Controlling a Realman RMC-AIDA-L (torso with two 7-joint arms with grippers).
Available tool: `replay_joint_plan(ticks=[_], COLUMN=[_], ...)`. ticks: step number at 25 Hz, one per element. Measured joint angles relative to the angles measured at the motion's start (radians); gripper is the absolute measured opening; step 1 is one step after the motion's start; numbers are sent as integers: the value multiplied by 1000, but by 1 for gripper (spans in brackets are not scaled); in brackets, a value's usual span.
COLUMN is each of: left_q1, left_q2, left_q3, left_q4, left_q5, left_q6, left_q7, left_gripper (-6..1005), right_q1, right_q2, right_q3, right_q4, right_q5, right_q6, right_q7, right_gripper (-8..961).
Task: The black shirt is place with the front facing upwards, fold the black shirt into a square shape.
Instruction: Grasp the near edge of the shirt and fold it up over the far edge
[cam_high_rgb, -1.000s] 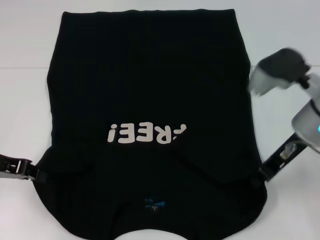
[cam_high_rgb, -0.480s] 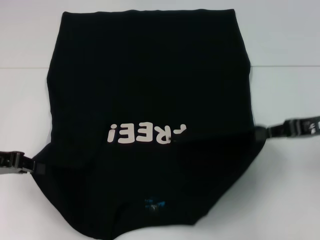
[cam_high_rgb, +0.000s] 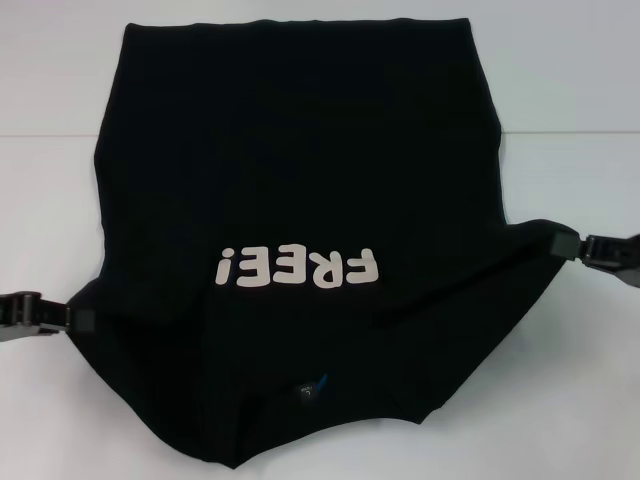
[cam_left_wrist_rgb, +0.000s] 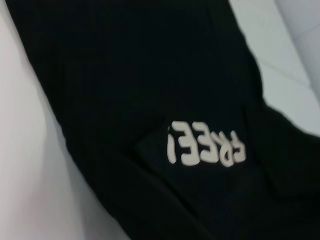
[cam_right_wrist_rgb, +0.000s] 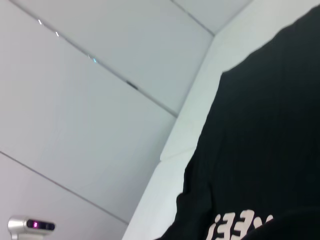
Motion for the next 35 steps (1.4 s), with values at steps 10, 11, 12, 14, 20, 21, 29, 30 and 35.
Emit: replay_joint_plan(ticks=[10, 11, 12, 14, 20, 21, 29, 30, 35], left_q1=[56, 60, 64, 71, 85, 86, 83, 83, 83], left_q2=[33, 34, 34, 35, 46, 47, 53, 55, 57], left_q3=[-47, -47, -47, -44, -45, -44, -37, -37, -36], left_q4=[-49, -50, -50, -50, -50, -50, -50, -52, -60], left_q5=[-38, -36, -31, -22, 41, 50, 118, 127, 150], left_q6=[29, 32, 37, 46, 70, 75, 145, 157, 202], left_q7=[4, 3, 1, -2, -9, -8, -3, -2, 13], left_gripper=[49, 49, 49, 49, 49, 49, 49, 49, 49], right_q1=[-45, -52, -58, -72, -133, -139, -154, -153, -143], right_q2=[13, 11, 10, 5, -22, -25, -31, -32, -37], right_q3=[55, 53, 52, 52, 50, 49, 48, 48, 47], right_q4=[54, 55, 55, 55, 56, 56, 62, 65, 69], right_q5=[-1, -3, -4, -5, -12, -16, -94, -106, -140], right_q6=[-27, -33, -37, -51, -91, -92, -120, -124, -142], right_q7=[-157, -175, -188, -218, -337, -350, -455, -464, -480], right_gripper=[54, 54, 54, 54, 53, 54, 57, 57, 60])
